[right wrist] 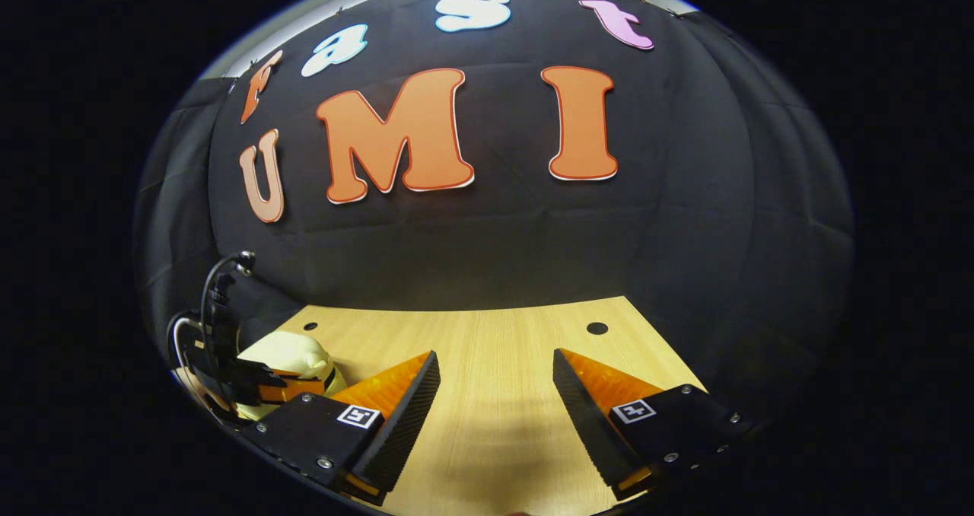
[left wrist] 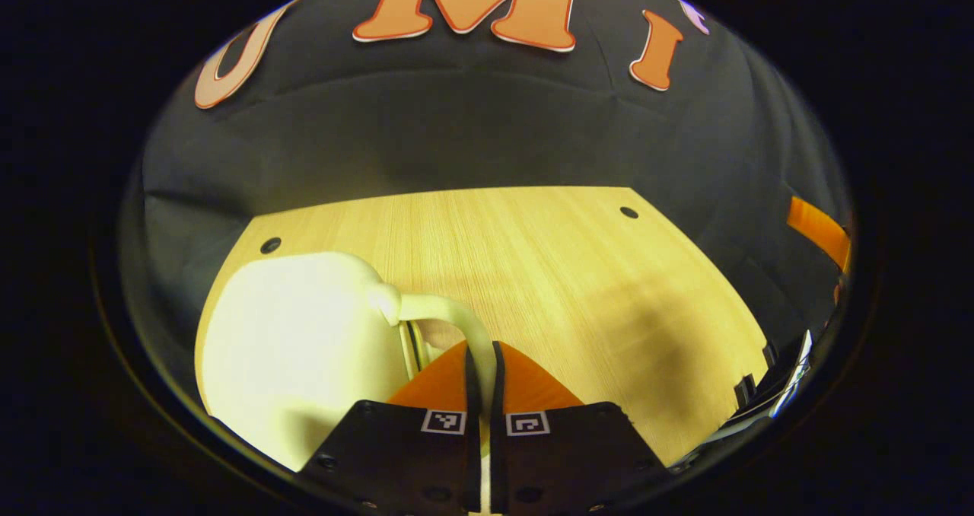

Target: First open the suitcase, pack the skin care products into it, and then close the suitcase.

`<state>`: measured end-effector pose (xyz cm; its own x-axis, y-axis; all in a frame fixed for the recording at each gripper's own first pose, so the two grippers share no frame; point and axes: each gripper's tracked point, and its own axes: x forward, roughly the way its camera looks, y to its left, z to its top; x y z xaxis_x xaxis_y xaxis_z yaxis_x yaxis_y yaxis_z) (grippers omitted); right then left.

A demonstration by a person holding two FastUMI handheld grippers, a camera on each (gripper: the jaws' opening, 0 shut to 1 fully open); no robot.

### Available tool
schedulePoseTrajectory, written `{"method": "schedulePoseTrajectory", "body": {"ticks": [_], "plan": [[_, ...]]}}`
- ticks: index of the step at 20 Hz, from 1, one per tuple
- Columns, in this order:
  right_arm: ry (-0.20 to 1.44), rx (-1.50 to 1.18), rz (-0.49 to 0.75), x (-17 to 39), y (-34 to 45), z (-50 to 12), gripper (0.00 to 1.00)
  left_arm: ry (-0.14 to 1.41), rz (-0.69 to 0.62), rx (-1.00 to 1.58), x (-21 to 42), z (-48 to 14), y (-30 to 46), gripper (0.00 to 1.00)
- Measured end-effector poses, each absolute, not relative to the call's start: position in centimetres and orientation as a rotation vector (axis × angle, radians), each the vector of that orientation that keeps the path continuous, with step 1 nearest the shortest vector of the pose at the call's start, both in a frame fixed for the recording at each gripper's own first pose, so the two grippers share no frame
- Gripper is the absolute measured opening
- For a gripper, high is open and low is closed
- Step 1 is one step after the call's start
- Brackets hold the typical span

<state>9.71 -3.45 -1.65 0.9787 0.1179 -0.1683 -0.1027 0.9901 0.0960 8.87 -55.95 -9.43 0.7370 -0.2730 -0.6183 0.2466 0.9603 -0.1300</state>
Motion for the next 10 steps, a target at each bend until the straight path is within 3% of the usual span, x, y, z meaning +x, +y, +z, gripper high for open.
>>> {"method": "schedulePoseTrajectory", "body": {"ticks": [6, 10], "plan": [[0.189, 0.075, 0.142, 9.8, -3.5, -3.0, 0.95, 0.642, -0.229, 0.053, 9.1, -10.5, -56.2, 0.05], [0.201, 0.082, 0.162, 9.7, -3.4, -2.6, 0.95, 0.644, -0.222, 0.025, 8.6, -10.4, -56.9, 0.18]]}}
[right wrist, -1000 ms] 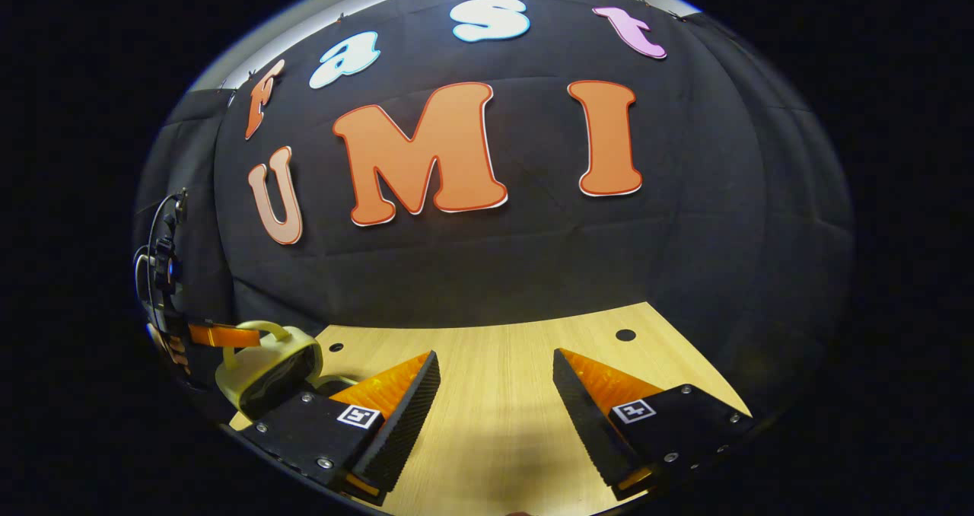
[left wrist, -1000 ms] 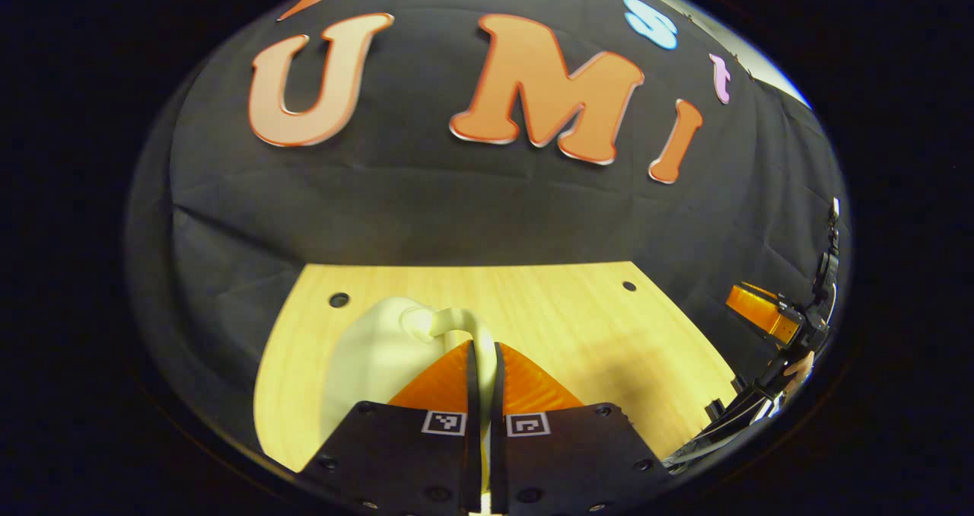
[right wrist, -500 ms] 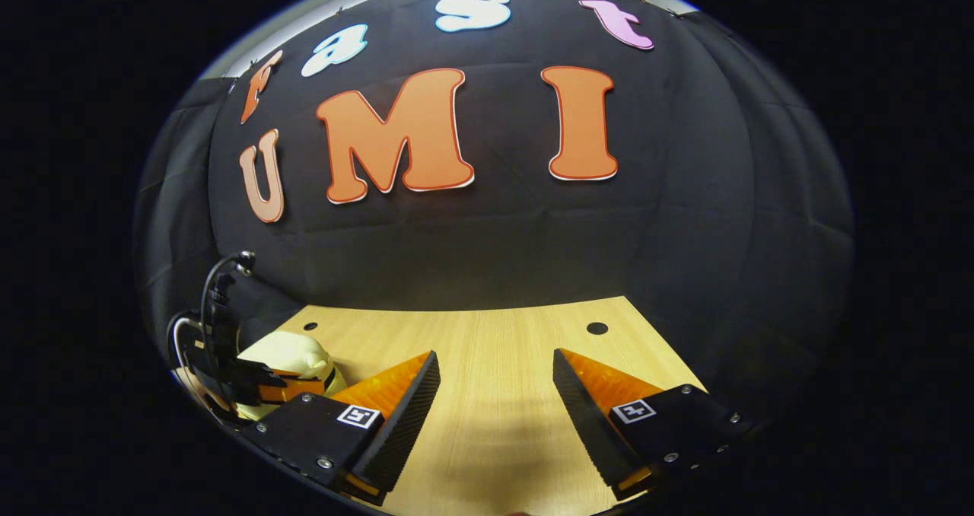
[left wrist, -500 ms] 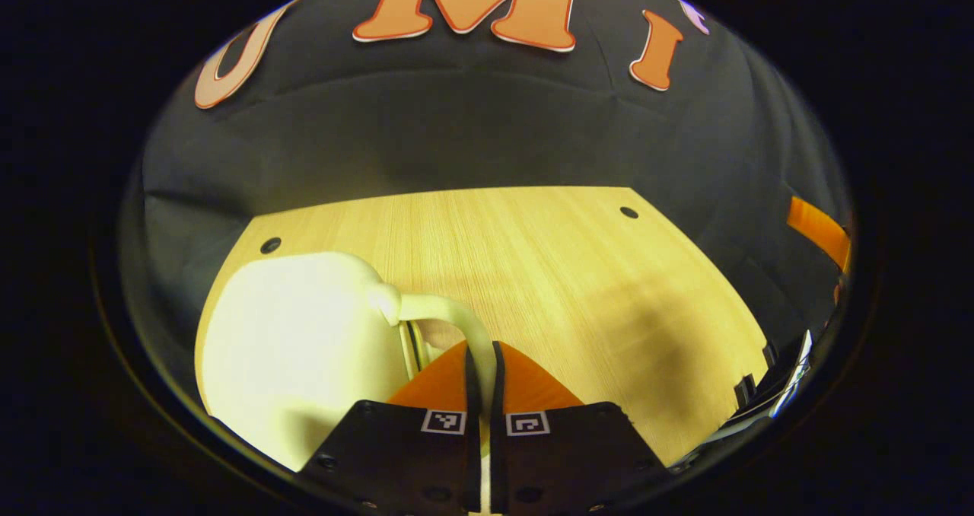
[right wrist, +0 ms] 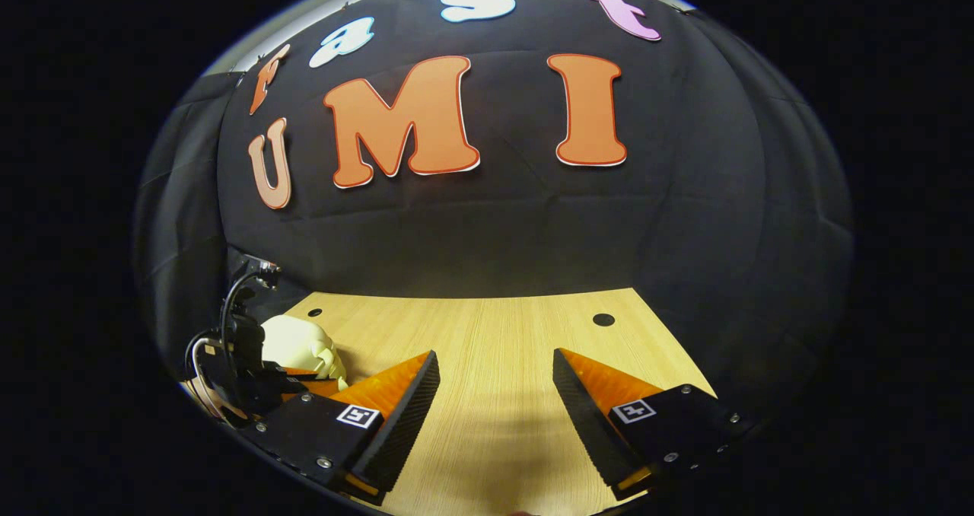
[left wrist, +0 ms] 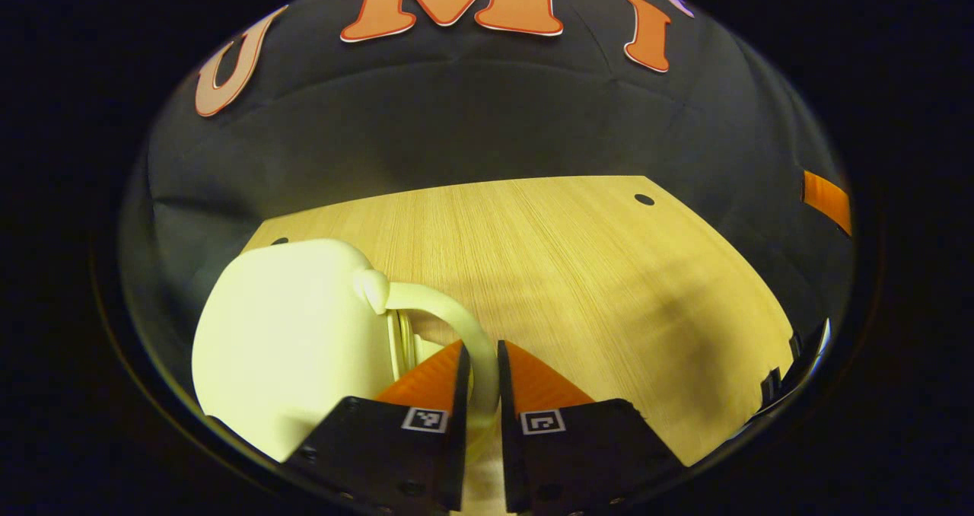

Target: First open the suitcase, pack the skin care products into it, and then close the suitcase.

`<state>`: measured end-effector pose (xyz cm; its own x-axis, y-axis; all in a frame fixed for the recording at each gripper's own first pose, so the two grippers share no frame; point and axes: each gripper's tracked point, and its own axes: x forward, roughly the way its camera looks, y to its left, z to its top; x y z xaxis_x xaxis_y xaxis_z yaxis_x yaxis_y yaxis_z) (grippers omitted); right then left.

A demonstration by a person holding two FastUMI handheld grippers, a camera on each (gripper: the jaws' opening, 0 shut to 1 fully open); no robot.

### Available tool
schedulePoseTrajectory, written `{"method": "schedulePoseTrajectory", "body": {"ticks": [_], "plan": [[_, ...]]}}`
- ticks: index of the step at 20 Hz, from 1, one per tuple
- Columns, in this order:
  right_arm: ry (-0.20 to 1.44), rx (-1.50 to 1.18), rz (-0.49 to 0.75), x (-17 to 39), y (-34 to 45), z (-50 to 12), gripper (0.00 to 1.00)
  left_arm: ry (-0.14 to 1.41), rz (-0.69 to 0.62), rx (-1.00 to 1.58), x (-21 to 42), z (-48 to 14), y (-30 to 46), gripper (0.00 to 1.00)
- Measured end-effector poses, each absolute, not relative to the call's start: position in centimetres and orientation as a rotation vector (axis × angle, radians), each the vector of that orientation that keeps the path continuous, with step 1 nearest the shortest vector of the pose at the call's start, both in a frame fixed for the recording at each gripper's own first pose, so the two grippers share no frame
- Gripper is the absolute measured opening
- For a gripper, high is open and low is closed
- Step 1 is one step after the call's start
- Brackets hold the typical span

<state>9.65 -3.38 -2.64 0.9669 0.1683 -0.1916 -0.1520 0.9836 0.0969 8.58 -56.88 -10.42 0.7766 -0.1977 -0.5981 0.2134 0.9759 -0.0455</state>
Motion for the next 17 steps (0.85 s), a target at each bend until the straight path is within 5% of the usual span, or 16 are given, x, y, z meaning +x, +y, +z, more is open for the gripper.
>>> {"method": "schedulePoseTrajectory", "body": {"ticks": [1, 5, 17], "plan": [[0.201, 0.08, 0.158, 9.5, -3.5, -2.4, 0.95, 0.616, -0.221, 0.031, 8.8, -9.6, -56.9, 0.28], [0.207, 0.09, 0.123, 8.8, -4.1, -1.2, 0.95, 0.442, -0.257, 0.074, 9.1, -3.5, -58.2, 1.0], [0.12, 0.128, -0.008, 4.2, -0.2, 2.1, 0.95, 0.102, -0.176, -0.052, 5.6, 12.8, -50.6, 1.0]]}}
